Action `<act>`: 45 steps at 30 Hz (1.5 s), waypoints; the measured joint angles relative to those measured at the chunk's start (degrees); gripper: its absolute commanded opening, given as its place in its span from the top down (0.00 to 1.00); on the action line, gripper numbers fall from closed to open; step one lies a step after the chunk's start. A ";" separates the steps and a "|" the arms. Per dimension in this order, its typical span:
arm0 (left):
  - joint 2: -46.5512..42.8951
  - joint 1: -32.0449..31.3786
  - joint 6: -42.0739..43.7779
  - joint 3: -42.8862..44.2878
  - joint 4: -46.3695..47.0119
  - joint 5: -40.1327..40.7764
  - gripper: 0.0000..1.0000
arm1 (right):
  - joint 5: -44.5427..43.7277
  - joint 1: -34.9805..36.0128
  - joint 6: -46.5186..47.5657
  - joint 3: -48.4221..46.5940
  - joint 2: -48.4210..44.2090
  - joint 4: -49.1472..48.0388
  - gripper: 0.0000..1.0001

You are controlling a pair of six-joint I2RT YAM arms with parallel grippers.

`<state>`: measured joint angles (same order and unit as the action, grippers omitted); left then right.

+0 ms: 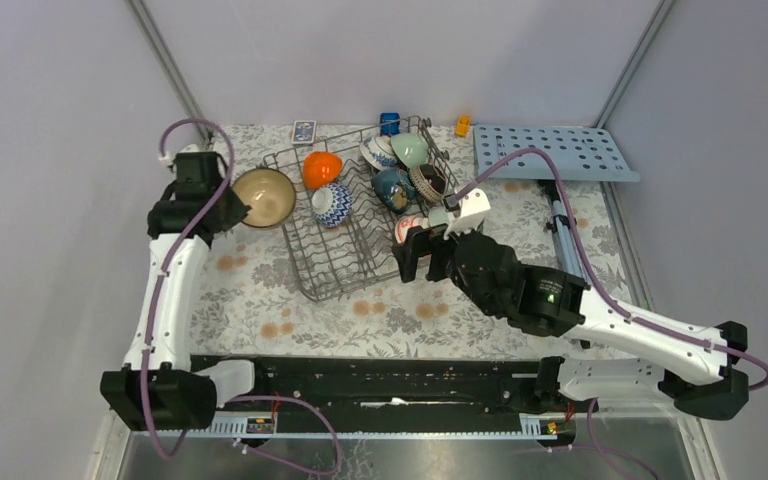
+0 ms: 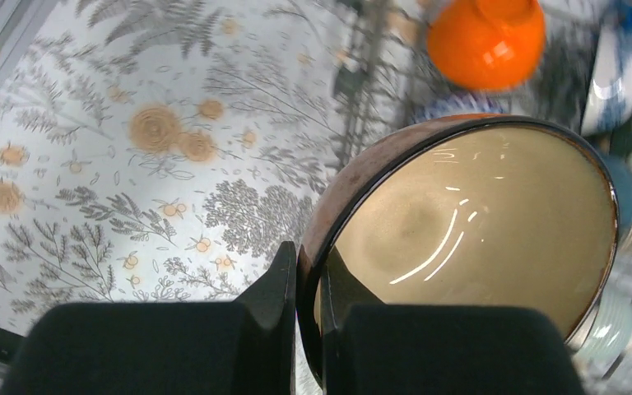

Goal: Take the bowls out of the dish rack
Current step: Place the bowl at the center of the board.

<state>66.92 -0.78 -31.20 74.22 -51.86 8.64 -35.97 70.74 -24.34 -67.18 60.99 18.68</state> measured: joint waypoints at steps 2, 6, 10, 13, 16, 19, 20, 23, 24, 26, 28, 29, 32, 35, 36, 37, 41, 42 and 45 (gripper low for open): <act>0.26 4.42 -2.64 -1.09 1.14 -0.92 1.00 | 1.05 -1.66 -2.40 3.63 -1.44 -0.13 0.00; 2.47 12.33 -9.40 -2.64 4.52 -2.08 1.00 | 3.87 -1.84 -5.66 10.12 -4.85 -0.66 0.00; 5.68 16.17 -16.13 -4.76 9.38 -1.86 1.00 | 5.77 -1.84 -7.50 14.62 -8.50 -1.33 0.00; 7.32 17.51 -20.70 -8.00 13.16 -0.44 1.00 | 7.15 -1.86 -8.17 17.22 -10.93 -1.75 0.00; 8.61 18.43 -24.41 -11.08 15.96 0.70 1.00 | 8.04 -1.86 -8.59 19.34 -12.20 -2.49 0.00; 11.15 19.67 -27.78 -12.98 18.45 0.92 1.00 | 9.27 -1.86 -8.83 21.77 -12.76 -3.26 0.00; 12.09 20.00 -28.24 -12.98 18.80 0.98 1.00 | 9.73 -1.86 -8.96 22.60 -12.90 -3.52 0.00; 15.76 20.92 -29.77 -12.98 21.16 1.53 1.00 | 10.25 -1.86 -9.05 24.48 -13.22 -4.35 0.00; 16.94 21.16 -30.03 -12.96 21.97 1.75 1.00 | 10.38 -1.86 -9.07 25.09 -13.38 -4.55 0.00; 19.37 21.46 -30.25 -12.74 23.10 2.10 1.00 | 10.60 -1.86 -9.16 25.99 -13.57 -5.03 0.00; 21.77 21.57 -30.18 -12.17 23.85 2.16 1.00 | 10.56 -1.86 -9.18 26.60 -13.62 -5.33 0.00; 23.30 21.57 -30.16 -11.87 24.59 2.12 1.00 | 10.49 -1.86 -9.18 26.91 -13.62 -5.44 0.00; 27.08 21.55 -30.14 -11.63 27.10 2.03 1.00 | 10.03 -1.86 -9.11 27.54 -13.70 -5.66 0.00; 29.33 21.55 -30.10 -11.63 28.87 1.62 1.00 | 9.77 -1.86 -9.07 27.65 -13.97 -5.73 0.00; 29.77 21.55 -30.10 -11.63 29.42 1.62 1.00 | 9.60 -1.86 -9.07 27.65 -14.10 -5.73 0.00; 30.16 21.55 -30.10 -11.63 29.92 1.62 1.00 | 9.46 -1.86 -9.07 27.65 -14.23 -5.79 0.00; 31.21 21.55 -30.10 -11.61 31.67 1.57 1.00 | 8.59 -1.86 -9.07 28.20 -14.40 -6.78 0.00; 31.47 21.55 -30.08 -11.61 32.09 1.57 1.00 | 8.52 -1.86 -9.07 28.37 -14.38 -6.97 0.00; 32.28 21.55 -29.51 -11.58 33.09 1.60 1.00 | 8.41 -1.86 -9.09 28.48 -14.34 -7.48 0.00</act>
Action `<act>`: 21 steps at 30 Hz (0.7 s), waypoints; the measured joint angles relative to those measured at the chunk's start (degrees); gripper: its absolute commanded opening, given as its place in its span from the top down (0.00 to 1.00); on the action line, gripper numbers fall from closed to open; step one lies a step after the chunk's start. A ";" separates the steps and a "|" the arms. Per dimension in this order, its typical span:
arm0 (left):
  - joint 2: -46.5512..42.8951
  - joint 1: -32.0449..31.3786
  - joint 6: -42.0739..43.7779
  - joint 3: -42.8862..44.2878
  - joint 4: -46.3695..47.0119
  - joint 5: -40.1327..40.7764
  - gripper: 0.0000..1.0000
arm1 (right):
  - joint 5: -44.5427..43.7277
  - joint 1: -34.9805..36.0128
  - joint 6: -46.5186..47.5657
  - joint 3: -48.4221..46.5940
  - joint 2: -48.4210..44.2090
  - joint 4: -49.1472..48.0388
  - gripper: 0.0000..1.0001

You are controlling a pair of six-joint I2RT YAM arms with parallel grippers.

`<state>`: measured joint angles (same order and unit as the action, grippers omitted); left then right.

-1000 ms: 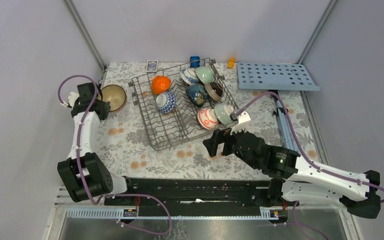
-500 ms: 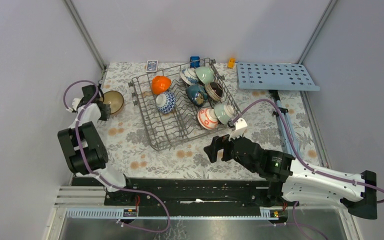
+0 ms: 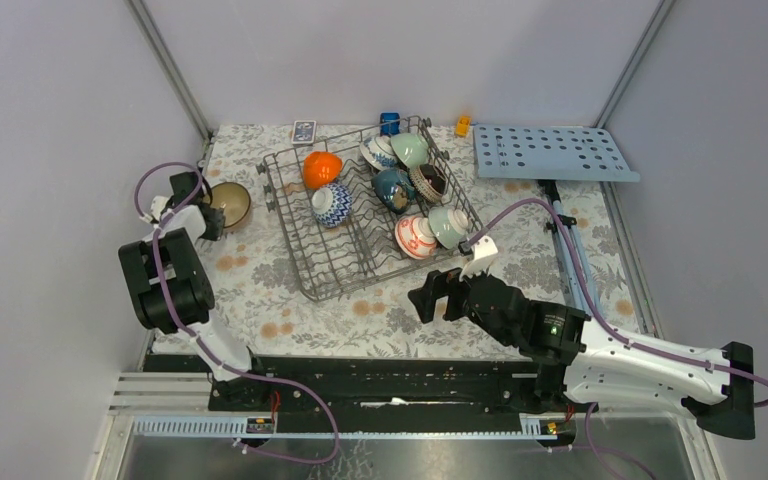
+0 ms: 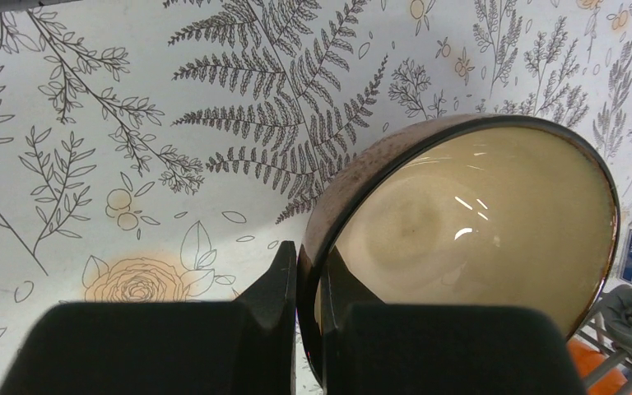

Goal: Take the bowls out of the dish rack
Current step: Place the bowl at the center of the board.

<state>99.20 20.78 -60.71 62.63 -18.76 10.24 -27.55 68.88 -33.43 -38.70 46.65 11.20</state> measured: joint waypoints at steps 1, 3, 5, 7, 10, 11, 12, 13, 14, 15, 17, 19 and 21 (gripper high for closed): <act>0.20 0.00 0.28 0.00 0.20 0.02 1.00 | 0.00 0.00 0.00 0.00 0.00 -0.13 0.00; 0.66 0.00 1.03 0.02 0.42 0.07 1.00 | -0.02 0.00 0.00 0.00 0.13 -0.44 0.00; 1.09 0.00 1.79 0.24 0.42 0.07 1.00 | 0.00 0.00 -0.02 0.02 0.35 -0.72 0.00; 1.53 0.00 2.47 0.55 0.44 0.07 1.00 | -0.02 0.00 -0.02 0.02 0.57 -0.92 0.00; 2.23 0.00 3.63 1.18 0.42 0.07 1.00 | -0.04 0.00 -0.02 0.02 0.81 -1.22 0.00; 2.51 0.00 3.96 1.46 0.44 0.04 1.00 | -0.07 0.00 -0.02 0.04 0.83 -1.22 0.00; 2.69 0.00 4.24 1.68 0.44 0.04 1.00 | -0.22 0.00 0.00 0.04 0.85 -1.22 0.00; 2.99 -0.02 4.68 2.01 0.44 0.04 1.00 | -0.46 0.00 0.00 0.07 0.85 -1.22 0.00; 3.26 -0.02 5.01 2.27 0.48 0.04 1.00 | -0.63 0.00 0.00 0.11 0.85 -1.25 0.00; 3.39 -0.04 5.25 2.36 0.57 0.04 1.00 | -0.94 0.00 0.00 0.11 0.85 -1.22 0.00; 3.74 -0.07 5.73 2.51 0.61 0.02 1.00 | -1.51 0.00 0.00 0.15 0.85 -1.22 0.00; 4.09 -0.11 6.08 2.54 0.79 0.02 0.97 | -1.84 0.00 0.00 0.15 0.85 -1.22 0.00; 4.15 -0.11 6.34 2.54 0.94 -0.15 0.88 | -1.95 0.00 0.00 0.22 0.85 -1.22 0.00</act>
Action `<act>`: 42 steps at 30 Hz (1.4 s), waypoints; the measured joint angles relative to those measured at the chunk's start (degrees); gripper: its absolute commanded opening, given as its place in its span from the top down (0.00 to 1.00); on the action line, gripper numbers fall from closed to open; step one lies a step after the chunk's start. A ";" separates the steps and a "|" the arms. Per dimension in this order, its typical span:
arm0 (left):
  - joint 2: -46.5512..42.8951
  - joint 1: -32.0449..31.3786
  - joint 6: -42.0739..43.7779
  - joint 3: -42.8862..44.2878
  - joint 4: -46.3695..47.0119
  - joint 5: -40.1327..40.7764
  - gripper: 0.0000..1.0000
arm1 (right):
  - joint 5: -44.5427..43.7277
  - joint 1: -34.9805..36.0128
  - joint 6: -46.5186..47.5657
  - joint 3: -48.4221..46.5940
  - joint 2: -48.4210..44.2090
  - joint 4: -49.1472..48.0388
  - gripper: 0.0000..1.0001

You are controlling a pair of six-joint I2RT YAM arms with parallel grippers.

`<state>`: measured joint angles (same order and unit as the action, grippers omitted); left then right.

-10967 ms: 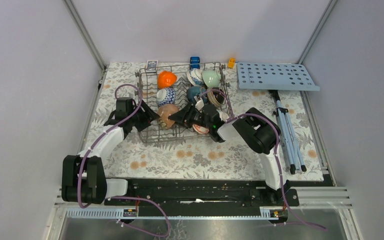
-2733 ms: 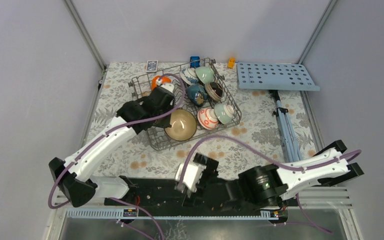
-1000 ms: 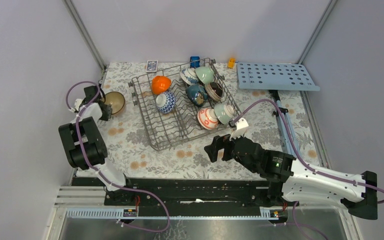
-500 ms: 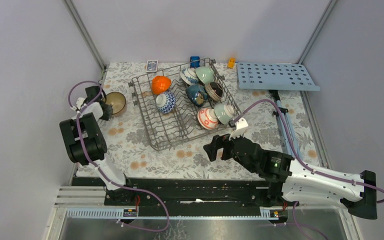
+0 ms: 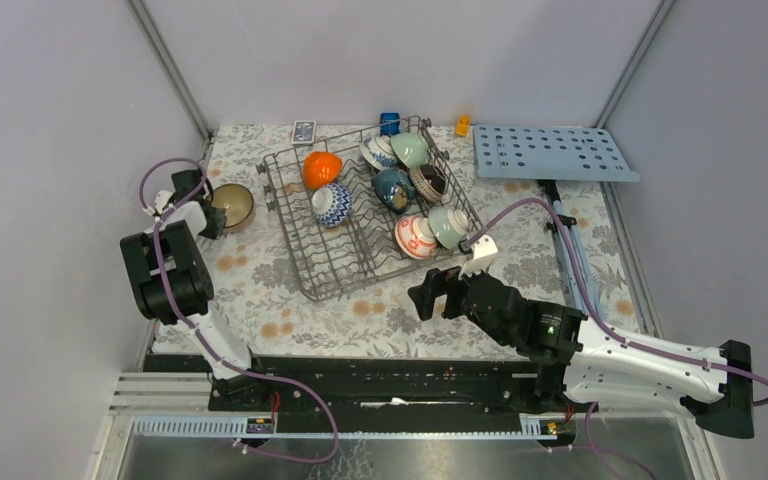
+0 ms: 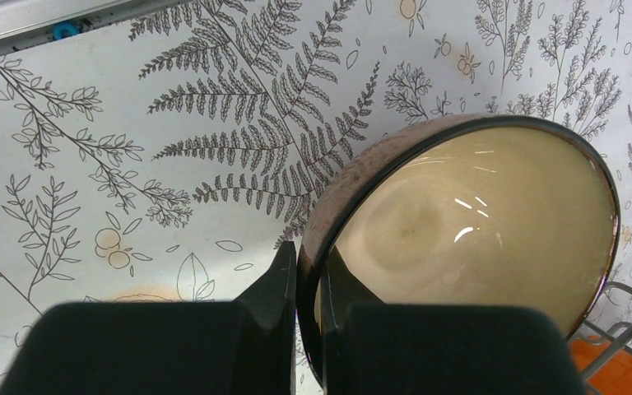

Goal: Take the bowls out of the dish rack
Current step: Place the bowl at the center of the board, then pick up the bowl from the dish rack.

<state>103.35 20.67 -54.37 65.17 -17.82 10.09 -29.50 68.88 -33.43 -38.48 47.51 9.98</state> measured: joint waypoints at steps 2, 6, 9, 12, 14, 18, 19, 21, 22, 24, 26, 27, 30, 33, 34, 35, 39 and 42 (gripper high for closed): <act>0.02 -0.09 0.20 0.00 0.09 -0.13 0.79 | 0.00 0.00 0.00 0.00 0.00 0.00 0.00; 0.02 -0.26 0.35 0.28 1.14 -0.81 0.66 | 0.00 0.00 0.02 0.02 0.00 0.00 0.00; 0.02 -0.46 0.33 0.72 2.05 -1.16 0.60 | -0.02 0.00 0.02 0.11 0.00 0.00 0.00; 0.00 -0.70 0.26 0.76 2.51 -1.40 0.52 | -0.02 0.00 0.07 0.11 -0.02 0.00 0.00; 0.00 -0.81 0.17 0.87 2.64 -1.70 0.45 | -0.02 0.00 0.09 0.11 -0.04 0.00 0.00; -0.24 -0.90 0.04 1.38 2.51 -2.40 0.24 | -0.02 0.00 0.13 0.11 -0.28 0.00 0.00; -0.57 -0.98 0.07 1.53 2.27 -2.58 0.21 | -0.02 0.00 0.15 0.11 -0.42 0.00 0.00; -2.08 -1.22 0.22 1.60 1.55 -2.71 0.18 | -0.02 0.00 0.28 0.11 -0.59 -0.02 0.00; -3.30 -1.38 0.22 1.60 0.94 -2.78 0.17 | -0.02 0.00 0.44 0.11 -0.63 -0.02 0.00; -6.54 -1.75 0.50 1.70 0.02 -2.78 0.08 | 0.00 0.00 0.85 0.11 -0.61 -0.02 0.00; -9.99 -2.43 1.36 2.73 -1.68 -1.88 0.01 | 0.00 0.00 1.49 0.00 -0.44 0.00 0.00; -12.20 -3.17 1.84 3.48 -2.56 -1.01 0.01 | 0.00 0.00 1.84 -0.17 -0.22 0.02 0.00; -18.38 -5.99 3.19 4.46 -3.50 0.63 0.01 | 0.04 0.00 3.43 -1.95 1.16 0.09 0.00; -24.57 -9.05 4.48 4.61 -4.48 1.49 0.01 | 0.02 0.00 5.62 -5.46 3.28 0.52 0.00; -26.32 -10.29 4.96 4.68 -5.05 1.92 0.01 | 0.00 0.00 6.45 -6.93 4.15 0.70 0.00; -27.93 -11.85 5.57 5.01 -5.88 2.62 0.01 | -0.22 0.00 7.80 -9.79 5.84 1.29 0.00; -31.19 -20.90 9.20 8.02 -8.66 6.88 0.01 | -2.38 -0.44 10.54 -18.01 11.19 3.54 0.00; -32.76 -30.34 12.26 9.75 -9.55 9.97 0.01 | -2.12 -3.32 11.32 -25.03 16.15 4.42 0.00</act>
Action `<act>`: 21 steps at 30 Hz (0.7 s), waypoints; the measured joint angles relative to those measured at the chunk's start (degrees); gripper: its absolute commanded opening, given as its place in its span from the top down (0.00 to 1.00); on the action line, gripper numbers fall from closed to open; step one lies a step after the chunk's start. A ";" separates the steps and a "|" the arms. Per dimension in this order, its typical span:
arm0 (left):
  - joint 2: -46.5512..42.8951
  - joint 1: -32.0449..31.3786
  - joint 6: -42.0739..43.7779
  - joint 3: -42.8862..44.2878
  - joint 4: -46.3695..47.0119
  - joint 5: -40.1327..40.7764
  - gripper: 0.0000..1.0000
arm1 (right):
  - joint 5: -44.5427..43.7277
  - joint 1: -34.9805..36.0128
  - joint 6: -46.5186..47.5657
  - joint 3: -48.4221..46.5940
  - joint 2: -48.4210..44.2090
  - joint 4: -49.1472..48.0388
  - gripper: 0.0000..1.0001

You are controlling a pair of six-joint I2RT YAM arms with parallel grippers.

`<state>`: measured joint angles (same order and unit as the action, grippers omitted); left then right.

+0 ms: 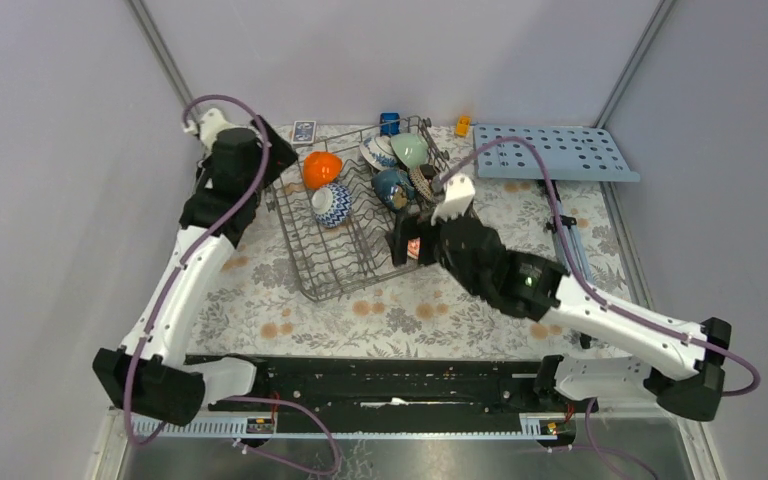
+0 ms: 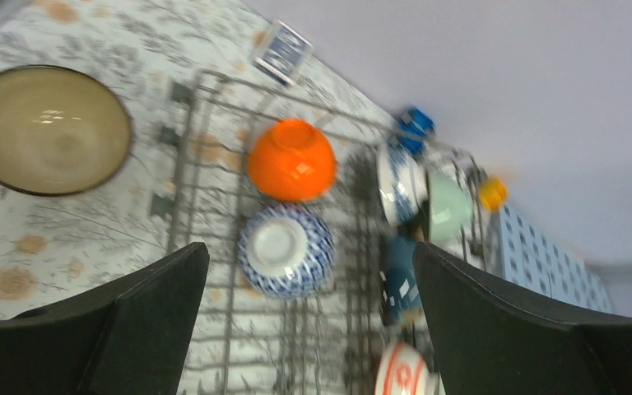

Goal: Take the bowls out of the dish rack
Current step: Pick up the bowl from the dish rack.

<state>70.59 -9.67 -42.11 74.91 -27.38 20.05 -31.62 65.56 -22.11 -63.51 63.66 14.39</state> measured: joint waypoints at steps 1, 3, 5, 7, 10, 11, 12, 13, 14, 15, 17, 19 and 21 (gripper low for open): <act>-0.87 -3.56 1.03 0.02 -0.17 0.94 0.01 | 1.31 -2.58 -0.28 -2.64 1.75 0.52 0.00; -2.38 -8.92 2.69 0.02 -0.90 2.10 0.01 | 2.78 -7.61 -1.38 -6.14 4.31 0.92 0.00; -3.98 -12.31 3.74 -0.09 -1.84 2.73 0.01 | 4.00 -13.05 -3.21 -9.29 6.86 1.46 0.00; -5.66 -14.64 4.52 -0.42 -3.04 3.17 0.01 | 5.81 -17.53 -5.31 -10.60 8.26 2.01 0.00; -8.33 -16.48 5.01 -2.56 -5.14 3.28 0.01 | 8.46 -23.76 -8.52 -9.35 8.37 2.62 0.00; -9.38 -16.68 5.14 -3.82 -5.88 3.23 0.01 | 8.66 -25.16 -9.05 -8.28 7.98 2.62 0.00; -10.71 -16.79 5.33 -5.53 -6.56 3.15 0.01 | 8.61 -26.40 -9.38 -6.58 7.32 2.51 0.00; -12.24 -16.79 5.51 -7.45 -7.15 3.08 0.01 | 8.50 -27.23 -9.46 -3.91 6.10 2.36 0.00; -13.88 -16.79 5.70 -9.27 -7.91 2.91 0.01 | 8.26 -27.41 -9.44 -1.97 5.07 2.47 0.00; -15.34 -16.79 5.79 -10.73 -8.59 2.78 0.01 | 7.98 -27.39 -9.29 0.68 3.56 2.47 0.00; -18.53 -16.79 5.84 -13.57 -9.38 2.71 0.01 | 6.78 -27.30 -8.98 5.51 0.57 2.14 0.00; -21.20 -16.79 5.60 -15.50 -9.62 2.91 0.01 | 5.44 -27.28 -8.83 10.45 -3.13 1.20 0.00; -23.45 -16.79 5.27 -17.27 -8.83 2.95 0.01 | 5.31 -27.32 -8.81 13.44 -6.21 0.76 0.00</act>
<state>47.13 -26.46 -36.84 57.65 -36.21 23.00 -26.30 38.24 -30.92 -50.06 57.45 15.16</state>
